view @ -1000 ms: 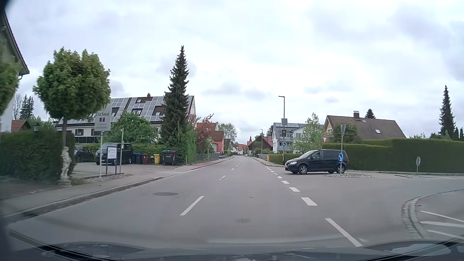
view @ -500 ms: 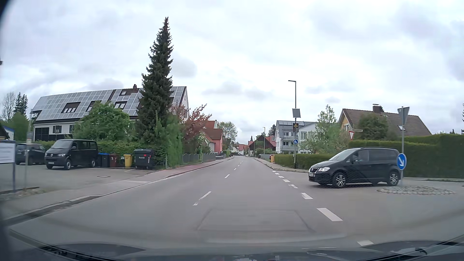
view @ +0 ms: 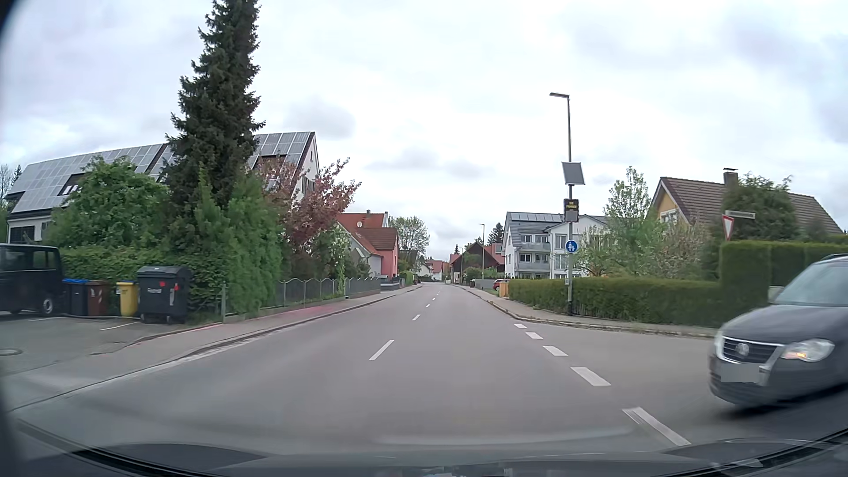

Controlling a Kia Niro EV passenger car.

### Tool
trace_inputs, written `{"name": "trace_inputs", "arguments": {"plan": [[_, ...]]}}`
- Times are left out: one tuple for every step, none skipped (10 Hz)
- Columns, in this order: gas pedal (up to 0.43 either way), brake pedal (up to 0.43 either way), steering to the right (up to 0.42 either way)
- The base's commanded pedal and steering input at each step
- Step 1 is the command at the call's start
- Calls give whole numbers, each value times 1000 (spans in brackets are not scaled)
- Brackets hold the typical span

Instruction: Follow the waypoints while adhering to traffic rules and regulations

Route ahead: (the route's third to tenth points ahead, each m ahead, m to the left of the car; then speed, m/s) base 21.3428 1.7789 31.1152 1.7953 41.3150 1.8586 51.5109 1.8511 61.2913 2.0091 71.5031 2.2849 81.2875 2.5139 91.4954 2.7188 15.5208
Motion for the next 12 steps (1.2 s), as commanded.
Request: {"name": "trace_inputs", "arguments": {"plan": [[189, 12, 0], [189, 6, 0], [189, 6, 1], [189, 12, 0], [189, 12, 0], [189, 6, 1], [189, 6, 0], [189, 12, 1], [189, 6, 1], [189, 6, 0], [189, 6, 0], [189, 12, 0]]}}
